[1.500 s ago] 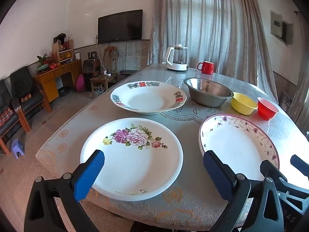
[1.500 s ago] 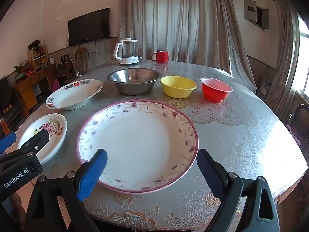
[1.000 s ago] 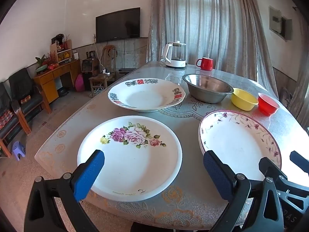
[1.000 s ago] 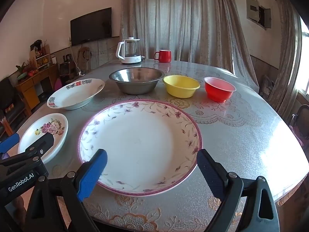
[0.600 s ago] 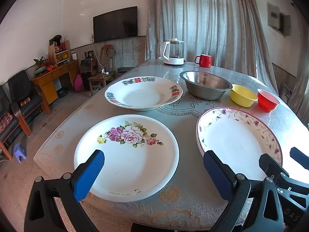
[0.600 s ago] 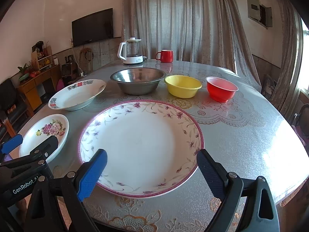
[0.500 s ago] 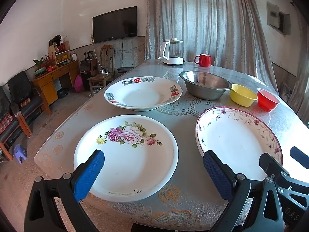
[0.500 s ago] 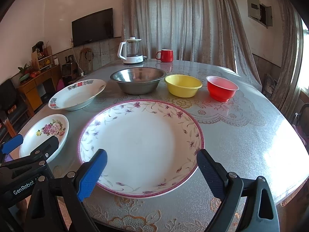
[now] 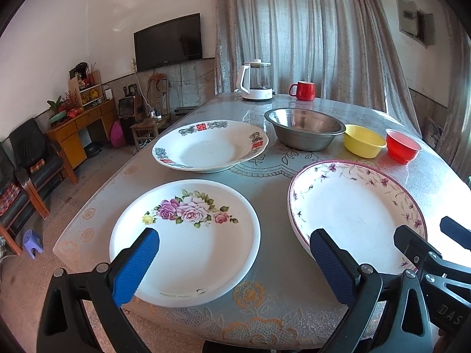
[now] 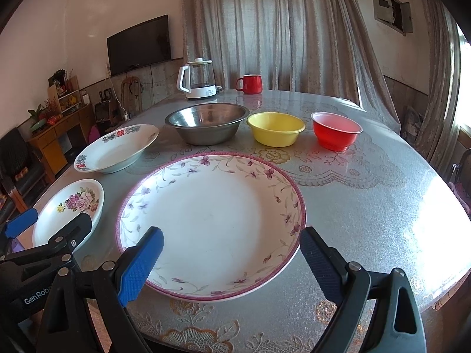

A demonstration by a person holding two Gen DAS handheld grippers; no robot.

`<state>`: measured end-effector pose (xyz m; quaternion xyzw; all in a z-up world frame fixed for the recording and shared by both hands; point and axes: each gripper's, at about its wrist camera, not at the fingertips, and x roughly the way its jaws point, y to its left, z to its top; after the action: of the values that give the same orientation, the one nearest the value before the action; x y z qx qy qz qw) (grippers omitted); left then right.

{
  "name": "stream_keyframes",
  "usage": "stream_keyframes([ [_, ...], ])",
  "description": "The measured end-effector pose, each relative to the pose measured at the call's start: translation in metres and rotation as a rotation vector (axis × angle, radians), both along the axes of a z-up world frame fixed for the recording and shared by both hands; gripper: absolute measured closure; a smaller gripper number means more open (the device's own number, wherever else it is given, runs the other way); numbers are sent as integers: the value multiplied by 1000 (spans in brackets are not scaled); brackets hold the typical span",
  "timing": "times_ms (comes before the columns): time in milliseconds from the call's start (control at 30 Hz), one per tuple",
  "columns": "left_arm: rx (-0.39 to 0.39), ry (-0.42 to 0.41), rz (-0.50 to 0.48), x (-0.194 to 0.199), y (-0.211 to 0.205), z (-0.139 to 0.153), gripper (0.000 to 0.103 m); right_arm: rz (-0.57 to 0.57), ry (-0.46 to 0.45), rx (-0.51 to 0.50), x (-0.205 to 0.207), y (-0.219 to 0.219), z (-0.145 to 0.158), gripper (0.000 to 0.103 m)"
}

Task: Organize plates and bowls

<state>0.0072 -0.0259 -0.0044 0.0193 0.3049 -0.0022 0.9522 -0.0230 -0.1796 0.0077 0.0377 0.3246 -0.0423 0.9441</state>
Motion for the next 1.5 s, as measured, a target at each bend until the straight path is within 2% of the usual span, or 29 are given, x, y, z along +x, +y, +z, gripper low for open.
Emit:
stream_keyframes([
  [267, 20, -8, -36, -2, -11, 2, 0, -14, -9, 17, -1, -10, 4, 8],
  [400, -3, -4, -71, -2, -13, 3, 0, -16, -7, 25, -2, -15, 5, 8],
  [667, 19, -2, -101, -2, -23, 3, 0, -43, 2, 45, -2, -30, 4, 8],
  [867, 5, 20, -137, 3, -27, 2, 0, -41, 11, 75, 0, -42, 3, 8],
  [1033, -30, 37, -195, 6, -32, 3, 0, -40, 25, 113, 2, -53, 2, 8],
  [1200, -109, 93, -294, 11, -37, -1, 0, -51, 37, 133, 5, -63, 0, 9],
  [1300, -141, 109, -344, 12, -42, 0, 0, -50, 51, 140, 8, -67, -2, 17],
  [1367, -153, 122, -364, 12, -45, 0, 0, -47, 65, 150, 10, -71, -5, 27],
  [1500, -201, 135, -417, 10, -47, 0, 1, -44, 87, 155, 13, -72, -10, 35],
])
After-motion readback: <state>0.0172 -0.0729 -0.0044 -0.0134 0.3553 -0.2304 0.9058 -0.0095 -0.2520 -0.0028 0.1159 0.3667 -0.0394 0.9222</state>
